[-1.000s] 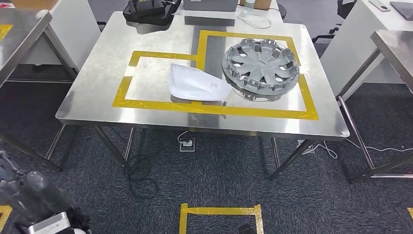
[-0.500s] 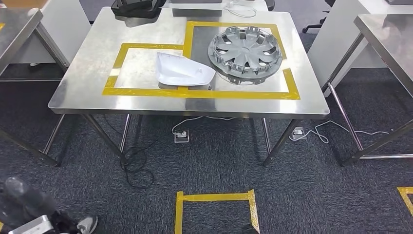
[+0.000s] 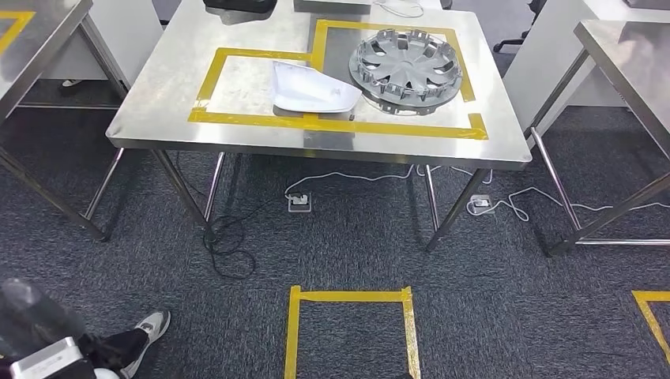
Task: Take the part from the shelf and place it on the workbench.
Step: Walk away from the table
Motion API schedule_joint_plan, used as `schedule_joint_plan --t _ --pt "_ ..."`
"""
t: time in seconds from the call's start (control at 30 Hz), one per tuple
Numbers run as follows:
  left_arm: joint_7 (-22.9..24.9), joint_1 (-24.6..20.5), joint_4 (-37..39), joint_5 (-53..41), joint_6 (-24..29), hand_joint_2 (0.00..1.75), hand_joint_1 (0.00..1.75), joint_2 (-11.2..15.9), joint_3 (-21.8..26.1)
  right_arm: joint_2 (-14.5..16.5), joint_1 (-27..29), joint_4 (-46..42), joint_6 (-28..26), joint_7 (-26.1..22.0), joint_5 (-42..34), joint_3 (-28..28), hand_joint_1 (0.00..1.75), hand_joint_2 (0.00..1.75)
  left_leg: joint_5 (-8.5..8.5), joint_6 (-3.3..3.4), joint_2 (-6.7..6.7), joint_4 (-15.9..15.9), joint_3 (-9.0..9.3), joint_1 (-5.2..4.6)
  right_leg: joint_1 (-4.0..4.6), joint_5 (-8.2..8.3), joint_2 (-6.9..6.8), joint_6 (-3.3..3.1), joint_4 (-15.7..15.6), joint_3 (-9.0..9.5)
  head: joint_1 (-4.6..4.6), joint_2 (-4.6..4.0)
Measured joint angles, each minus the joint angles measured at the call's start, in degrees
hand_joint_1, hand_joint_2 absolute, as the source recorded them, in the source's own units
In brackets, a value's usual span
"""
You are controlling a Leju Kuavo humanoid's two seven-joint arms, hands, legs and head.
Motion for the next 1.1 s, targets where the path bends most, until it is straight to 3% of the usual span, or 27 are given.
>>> schedule_joint_plan --t 0.07,0.1,0.13,0.17,0.2,0.23,0.3,0.33,0.37,0.4,0.43,0.5,0.57,0.6,0.63,0.7,0.77,0.83,0.87,0.9,0.93,1.0,1.03,1.1 --pt "0.0 0.0 0.0 -0.1 0.0 0.00 0.00 -0.1 0.2 0.0 -0.1 0.0 0.0 0.0 -0.1 -0.1 0.00 0.00 1.21 -0.65 0.28 0.0 -0.65 -0.05 0.24 -1.35 0.18 -0.54 -8.7 5.48 0.29 0.00" --pt "0.0 0.0 0.0 -0.2 0.0 0.00 0.00 -0.1 0.3 0.0 -0.1 0.0 0.0 0.1 -0.2 -0.2 0.00 0.00 1.89 -1.05 0.48 -0.2 -0.80 -0.01 0.43 -2.19 0.33 -0.86 -11.6 7.11 0.39 0.00" --pt "0.0 0.0 0.0 -0.2 0.0 0.00 0.00 -0.1 0.5 0.1 -0.1 0.0 0.0 0.1 -0.3 -0.3 0.00 0.00 2.54 -1.43 0.67 -0.4 -0.83 0.07 0.58 -2.21 0.46 -1.19 -12.5 7.34 0.42 0.00" --pt "0.0 0.0 0.0 -0.2 0.0 0.00 0.00 0.0 0.6 0.2 0.0 0.0 0.0 0.2 -0.4 -0.3 0.00 0.00 2.72 -1.78 0.74 -0.5 -0.96 0.19 0.59 -1.68 0.38 -1.60 -12.6 6.92 0.39 0.00" --pt "0.0 0.0 0.0 -0.2 0.0 0.00 0.00 0.0 0.7 0.4 0.1 0.0 -0.1 0.2 -0.6 -0.3 0.00 0.00 1.71 -2.02 0.67 -0.1 -1.29 0.24 0.58 -0.96 0.26 -2.10 -12.6 6.28 0.31 0.00" --pt "0.0 0.0 0.1 -0.2 0.0 0.00 0.00 0.0 0.8 0.5 0.2 0.0 -0.2 0.2 -0.7 -0.3 0.00 0.00 -0.29 -2.18 0.54 1.2 -1.80 0.26 0.51 -0.19 0.07 -2.59 -12.7 5.52 0.07 0.00" --pt "0.0 -0.1 0.4 -0.1 0.0 0.00 0.00 0.1 1.0 0.6 0.2 0.0 -0.3 0.2 -1.0 -0.4 0.00 0.00 -6.88 -2.35 0.27 7.4 -3.36 0.25 0.61 1.34 -0.15 -3.31 -12.4 3.50 -0.72 0.00" --pt "0.0 -0.2 0.5 -0.1 0.0 0.00 0.00 0.2 1.2 0.7 0.1 0.0 -0.3 0.1 -1.1 -0.4 0.00 0.00 -9.31 -2.42 0.22 11.3 -4.00 0.23 0.76 2.06 -0.22 -3.47 -12.1 2.38 -1.07 0.00" --pt "0.0 -0.3 0.6 -0.1 0.0 0.00 0.00 0.2 1.3 0.9 0.0 0.0 -0.2 0.1 -1.1 -0.4 0.00 0.00 -10.52 -2.46 0.19 14.9 -4.36 0.18 0.91 2.77 -0.27 -3.52 -11.8 1.19 -1.28 0.00" --pt "0.0 -0.4 0.8 -0.1 0.0 0.00 0.00 0.2 1.4 1.0 -0.1 0.0 -0.2 0.1 -1.1 -0.4 0.00 0.00 -9.94 -2.43 0.18 17.1 -4.05 0.12 1.05 3.43 -0.32 -3.53 -11.3 -0.09 -1.37 0.00" --pt "0.0 -0.5 0.9 -0.1 0.0 0.00 0.00 0.2 1.4 1.1 -0.1 0.0 -0.2 0.1 -1.1 -0.4 0.00 0.00 -8.25 -2.32 0.18 17.5 -2.90 0.07 1.15 4.02 -0.37 -3.47 -10.8 -1.39 -1.39 0.00" --pt "0.0 -0.7 1.0 -0.1 0.0 0.00 0.00 0.2 1.6 1.3 -0.1 0.0 -0.2 0.1 -1.1 -0.4 0.00 0.00 -5.44 -1.91 0.17 12.8 2.05 0.01 1.24 4.95 -0.42 -3.23 -9.6 -3.68 -1.39 0.00" --pt "0.0 -1.1 1.1 -0.1 0.0 0.00 0.00 0.2 1.7 1.4 -0.2 0.0 -0.2 0.0 -1.1 -0.5 0.00 0.00 -6.83 -1.47 0.08 4.6 8.17 -0.14 1.40 5.67 -0.33 -2.79 -8.5 -5.06 -1.38 0.00" --pt "0.0 -1.3 1.1 -0.1 0.0 0.00 0.00 0.1 1.7 1.5 -0.3 0.0 -0.2 0.0 -1.1 -0.5 0.00 0.00 -8.10 -1.28 0.02 1.5 10.11 -0.26 1.44 6.12 -0.28 -2.49 -8.2 -5.49 -1.36 0.00" --pt "0.0 -1.4 1.1 -0.1 0.0 0.00 0.00 0.1 1.8 1.5 -0.4 0.0 -0.2 -0.1 -1.1 -0.6 0.00 0.00 -8.75 -1.05 -0.04 0.0 10.78 -0.41 1.46 6.63 -0.23 -2.19 -8.0 -5.80 -1.32 0.00" --pt "0.0 -1.4 1.3 -0.1 0.0 0.00 0.00 0.1 1.8 1.5 -0.5 0.0 -0.2 -0.2 -1.1 -0.8 0.00 0.00 -8.31 -0.27 -0.05 -0.4 10.01 -0.43 1.27 7.12 -0.10 -1.56 -7.9 -6.38 -1.29 0.00" --pt "0.0 -1.4 1.5 -0.1 0.0 0.00 0.00 0.0 1.9 1.4 -0.4 0.0 -0.2 -0.2 -1.0 -0.8 0.00 0.00 -6.87 0.68 -0.01 -0.5 8.55 -0.31 1.03 3.36 0.07 -0.78 -5.5 -7.19 -1.09 0.00" --pt "0.0 -1.3 1.6 -0.1 0.0 0.00 0.00 0.0 2.1 1.5 -0.4 0.0 -0.2 -0.2 -1.0 -0.9 0.00 0.00 -5.22 1.17 -0.08 -0.5 6.73 -0.38 0.74 -3.13 0.12 -0.12 0.7 -8.11 -0.79 0.00" --pt "0.0 -1.2 1.7 -0.1 0.0 0.00 0.00 -0.1 2.2 1.5 -0.5 0.0 -0.2 -0.2 -1.0 -0.9 0.00 0.00 -4.44 1.23 -0.11 -0.4 5.74 -0.46 0.64 -5.06 0.12 0.02 4.2 -8.34 -0.72 0.00" --pt "0.0 -1.2 1.7 -0.1 0.0 0.00 0.00 -0.1 2.3 1.5 -0.6 0.0 -0.2 -0.2 -1.0 -1.0 0.00 0.00 -3.61 1.22 -0.12 -0.4 4.64 -0.53 0.58 -5.73 0.12 0.06 7.0 -8.29 -0.67 0.00" --pt "0.0 -1.1 1.8 -0.1 0.0 0.00 0.00 -0.1 2.4 1.5 -0.7 0.0 -0.2 -0.1 -0.9 -1.0 0.00 0.00 -2.83 1.18 -0.09 -0.3 3.50 -0.61 0.57 -4.77 0.12 -0.03 8.2 -7.62 -0.63 0.00" --pt "0.1 -1.0 1.9 -0.1 0.0 0.00 0.00 -0.1 2.7 1.6 -0.9 0.0 -0.2 0.1 -0.9 -1.1 0.00 0.00 -1.42 1.03 0.00 -0.3 1.52 -0.82 0.68 -0.95 0.13 -0.63 5.4 -4.15 -0.51 0.00" --pt "0.2 -0.9 1.9 -0.1 0.0 0.00 0.00 -0.1 2.8 1.6 -0.9 0.0 -0.2 0.2 -0.8 -1.2 0.00 0.00 -0.78 0.93 0.09 -0.3 0.81 -0.90 0.87 0.02 0.12 -1.23 1.4 -1.13 -0.45 0.00" --pt "0.4 -0.8 1.9 -0.1 0.0 0.00 0.00 -0.1 2.9 1.6 -1.1 0.0 -0.2 0.3 -0.5 -1.3 0.00 0.00 0.20 0.54 0.41 -0.3 0.19 -1.03 1.30 -1.12 0.03 -2.33 -7.5 4.80 -0.44 0.00"
